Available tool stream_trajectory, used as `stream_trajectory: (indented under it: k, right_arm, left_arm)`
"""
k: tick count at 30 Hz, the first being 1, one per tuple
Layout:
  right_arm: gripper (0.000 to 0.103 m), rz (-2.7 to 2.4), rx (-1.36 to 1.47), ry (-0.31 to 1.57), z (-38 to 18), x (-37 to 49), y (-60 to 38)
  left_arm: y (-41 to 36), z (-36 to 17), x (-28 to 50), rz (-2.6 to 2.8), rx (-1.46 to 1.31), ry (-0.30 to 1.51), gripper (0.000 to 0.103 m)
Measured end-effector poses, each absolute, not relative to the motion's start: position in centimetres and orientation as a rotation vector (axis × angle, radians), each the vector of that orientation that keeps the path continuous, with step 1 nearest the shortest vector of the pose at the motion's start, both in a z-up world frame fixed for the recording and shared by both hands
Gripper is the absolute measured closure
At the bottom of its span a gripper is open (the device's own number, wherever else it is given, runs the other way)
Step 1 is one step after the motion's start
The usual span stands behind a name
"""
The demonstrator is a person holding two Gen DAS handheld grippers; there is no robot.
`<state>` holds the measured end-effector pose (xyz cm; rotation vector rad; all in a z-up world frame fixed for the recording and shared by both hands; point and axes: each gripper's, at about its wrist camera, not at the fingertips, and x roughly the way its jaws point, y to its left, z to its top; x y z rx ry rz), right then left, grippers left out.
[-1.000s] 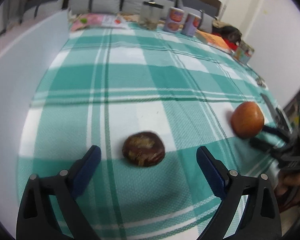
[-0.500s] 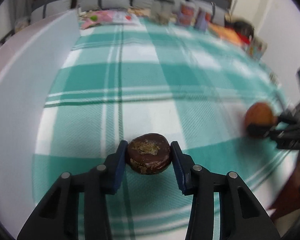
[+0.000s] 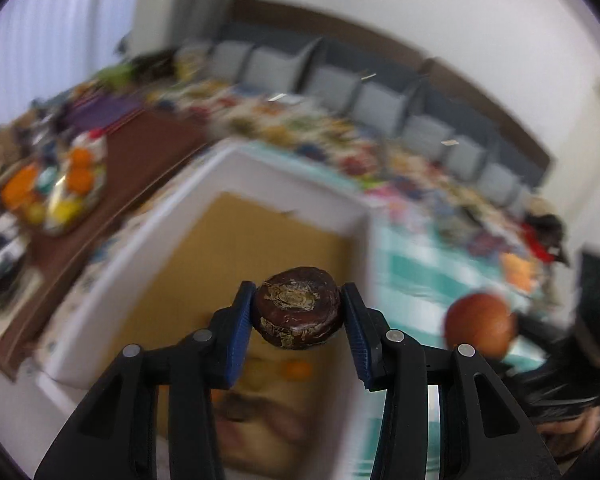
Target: Organize fruits
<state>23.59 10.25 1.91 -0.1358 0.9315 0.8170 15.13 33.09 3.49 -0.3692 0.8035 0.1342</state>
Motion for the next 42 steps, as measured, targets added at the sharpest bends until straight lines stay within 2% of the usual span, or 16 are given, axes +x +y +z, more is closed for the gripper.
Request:
stream_trajectory:
  k: [6, 9, 14, 16, 18, 21, 23, 24, 26, 30, 31, 34, 42]
  right_arm:
    - [0.033, 0.73, -0.3, 1.058, -4.3, 32.4, 18.5]
    - [0.033, 0.662, -0.351, 1.136, -8.2, 35.7, 20.1]
    - [0.033, 0.586, -0.38, 1.239, -12.3, 38.4, 19.9]
    - [0.032, 0.577, -0.398, 1.22, -12.4, 38.6, 20.2]
    - [0.025, 0.577, -0.387, 1.202, -11.3, 38.6, 19.9]
    - [0.021, 0.57, -0.345, 1.138, -8.3, 37.9, 18.9]
    - [0.01, 0.574, -0.309, 1.093, -5.7, 37.1, 17.8]
    - [0.007, 0.579, -0.288, 1.071, -4.2, 36.5, 17.3]
    - [0.0, 0.588, -0.258, 1.039, -1.5, 34.9, 16.6]
    - [0.0, 0.595, -0.224, 0.968, 4.0, 30.8, 15.0]
    - [0.0, 0.595, -0.217, 0.948, 5.0, 29.4, 14.5]
    - [0.0, 0.574, -0.238, 0.947, 6.0, 26.1, 13.6]
    - [0.0, 0.538, -0.253, 0.968, 1.4, 17.2, 11.5]
  left_arm:
    - [38.1, -6.6, 20.3, 0.247, -0.384, 1.059, 0.058]
    - [38.9, -9.6, 21.4, 0.284, -0.38, 1.132, 0.058]
    - [39.4, -11.6, 21.9, 0.288, -0.357, 1.218, 0.058]
    - [39.7, -12.0, 22.1, 0.287, -0.349, 1.237, 0.056]
    - [39.5, -11.8, 22.0, 0.274, -0.341, 1.229, 0.042]
    - [39.1, -9.6, 20.7, 0.264, -0.344, 1.135, 0.039]
    - [38.4, -7.1, 19.5, 0.253, -0.325, 1.048, 0.031]
    - [37.9, -5.6, 18.7, 0.255, -0.301, 0.998, 0.025]
    - [36.8, -2.7, 17.2, 0.264, -0.248, 0.909, 0.02]
    - [34.3, 3.1, 13.8, 0.262, -0.165, 0.757, 0.015]
    - [33.7, 4.3, 12.9, 0.265, -0.15, 0.723, 0.012]
    - [32.3, 6.6, 11.1, 0.315, -0.101, 0.659, 0.007]
    - [31.7, 3.7, 9.0, 0.515, -0.087, 0.863, 0.007]
